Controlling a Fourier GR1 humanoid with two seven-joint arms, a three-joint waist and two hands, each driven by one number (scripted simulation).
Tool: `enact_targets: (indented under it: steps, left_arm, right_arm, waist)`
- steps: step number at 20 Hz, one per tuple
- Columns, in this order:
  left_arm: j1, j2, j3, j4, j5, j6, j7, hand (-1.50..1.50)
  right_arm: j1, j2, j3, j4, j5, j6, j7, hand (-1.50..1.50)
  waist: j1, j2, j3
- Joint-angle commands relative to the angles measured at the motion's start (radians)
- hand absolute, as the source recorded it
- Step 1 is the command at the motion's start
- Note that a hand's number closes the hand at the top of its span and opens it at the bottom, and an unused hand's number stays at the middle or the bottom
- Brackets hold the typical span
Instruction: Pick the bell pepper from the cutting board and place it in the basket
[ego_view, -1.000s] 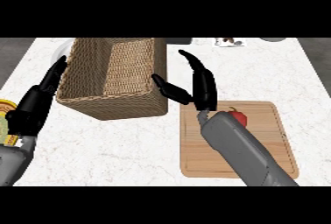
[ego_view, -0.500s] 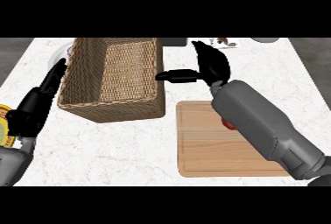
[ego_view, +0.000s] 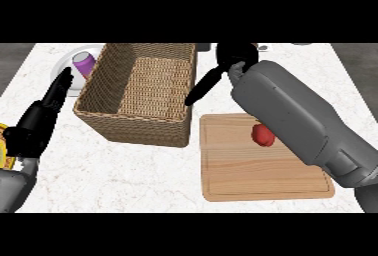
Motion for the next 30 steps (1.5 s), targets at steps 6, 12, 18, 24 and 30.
enact_targets:
  steps: [6,12,18,24,30]
  left_arm:
    - [0.033,-0.039,0.010,-0.030,-0.022,-0.006,-0.012,0.00]
    - [0.008,-0.037,0.026,-0.026,-0.049,-0.023,0.009,0.00]
    - [0.064,-0.046,0.038,-0.076,-0.041,-0.042,0.010,0.00]
    - [0.034,-0.096,0.026,-0.067,-0.106,-0.023,0.044,0.00]
    - [0.034,-0.110,0.070,-0.063,-0.117,-0.059,0.034,0.00]
  right_arm:
    - [0.068,-0.058,-0.034,-0.161,-0.073,0.184,0.212,-1.50]
    - [0.133,-0.056,-0.009,-0.103,-0.027,0.188,0.146,-1.50]
    - [0.222,-0.060,0.002,-0.130,-0.032,0.212,0.188,-1.50]
    - [0.311,-0.082,0.003,-0.133,0.063,0.183,0.100,-1.50]
    - [0.363,-0.095,-0.052,-0.182,0.132,0.190,0.107,-1.50]
  waist:
    - [0.000,0.013,0.001]
    - [0.013,0.020,0.001]
    - [0.017,0.016,0.001]
    - [0.017,0.020,0.002]
    - [0.020,0.021,0.002]
